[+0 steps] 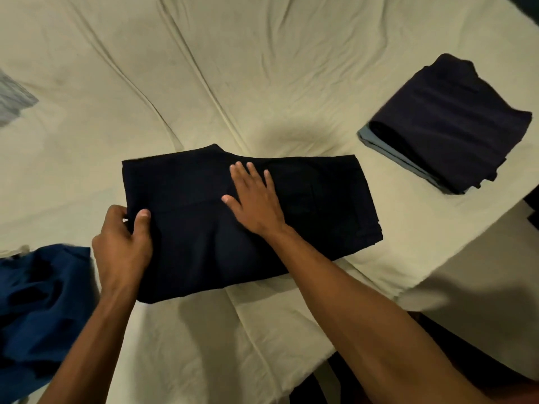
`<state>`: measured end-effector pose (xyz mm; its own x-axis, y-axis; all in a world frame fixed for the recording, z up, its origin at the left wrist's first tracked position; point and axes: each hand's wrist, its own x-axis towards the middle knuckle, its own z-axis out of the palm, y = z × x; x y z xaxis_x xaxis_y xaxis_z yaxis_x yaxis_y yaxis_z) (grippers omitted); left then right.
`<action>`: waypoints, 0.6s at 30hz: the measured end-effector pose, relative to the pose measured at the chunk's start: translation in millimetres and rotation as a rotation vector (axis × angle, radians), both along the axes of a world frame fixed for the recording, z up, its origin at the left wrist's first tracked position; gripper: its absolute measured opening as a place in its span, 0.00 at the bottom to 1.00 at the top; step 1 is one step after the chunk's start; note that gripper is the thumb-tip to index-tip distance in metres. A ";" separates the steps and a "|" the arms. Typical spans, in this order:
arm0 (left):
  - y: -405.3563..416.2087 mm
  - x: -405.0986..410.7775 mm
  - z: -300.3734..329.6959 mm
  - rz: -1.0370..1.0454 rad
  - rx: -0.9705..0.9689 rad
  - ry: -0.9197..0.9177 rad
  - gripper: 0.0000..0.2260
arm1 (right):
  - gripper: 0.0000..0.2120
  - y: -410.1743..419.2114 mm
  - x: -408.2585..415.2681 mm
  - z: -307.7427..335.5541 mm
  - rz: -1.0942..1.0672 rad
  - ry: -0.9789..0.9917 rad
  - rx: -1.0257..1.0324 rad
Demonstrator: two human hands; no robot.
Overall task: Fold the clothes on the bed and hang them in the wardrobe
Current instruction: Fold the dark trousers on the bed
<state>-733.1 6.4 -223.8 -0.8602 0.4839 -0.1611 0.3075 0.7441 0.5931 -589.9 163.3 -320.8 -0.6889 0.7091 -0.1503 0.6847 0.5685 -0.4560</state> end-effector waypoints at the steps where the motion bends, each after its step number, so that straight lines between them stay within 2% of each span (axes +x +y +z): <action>1: 6.8 6.1 16.9 -0.024 -0.002 0.002 0.12 | 0.30 -1.2 8.3 6.9 -0.095 0.145 -0.107; 3: 26.2 24.9 45.9 -0.102 0.014 -0.026 0.10 | 0.23 -6.1 31.8 28.4 -0.314 0.397 -0.355; 5: 49.9 53.9 67.4 -0.206 0.090 -0.066 0.07 | 0.17 -6.0 59.5 54.4 -0.506 0.560 -0.704; 7: 80.4 95.2 76.8 -0.309 0.157 -0.079 0.05 | 0.19 0.8 93.9 76.7 -0.608 0.634 -1.084; 9: 114.1 144.0 74.5 -0.443 0.153 -0.071 0.06 | 0.28 11.8 131.0 89.3 -0.666 0.725 -1.311; 11: 141.6 192.6 57.9 -0.557 0.138 -0.130 0.06 | 0.31 22.9 164.9 95.0 -0.772 0.874 -1.381; 13: 158.9 227.5 23.6 -0.647 0.111 -0.258 0.03 | 0.31 31.3 189.7 90.7 -0.879 0.943 -1.378; 16: 163.7 245.7 -14.9 -0.726 0.052 -0.445 0.05 | 0.29 38.4 202.4 69.5 -0.899 0.859 -1.334; 18: 153.9 238.2 -21.8 -0.718 0.116 -0.428 0.07 | 0.21 41.0 197.6 57.7 -0.875 0.784 -1.297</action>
<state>-494.9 160.3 -245.6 -0.2133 0.9235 -0.3190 0.4141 0.3811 0.8266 -392.2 204.3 -263.1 -0.3832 0.5799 -0.7189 -0.0216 -0.7838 -0.6207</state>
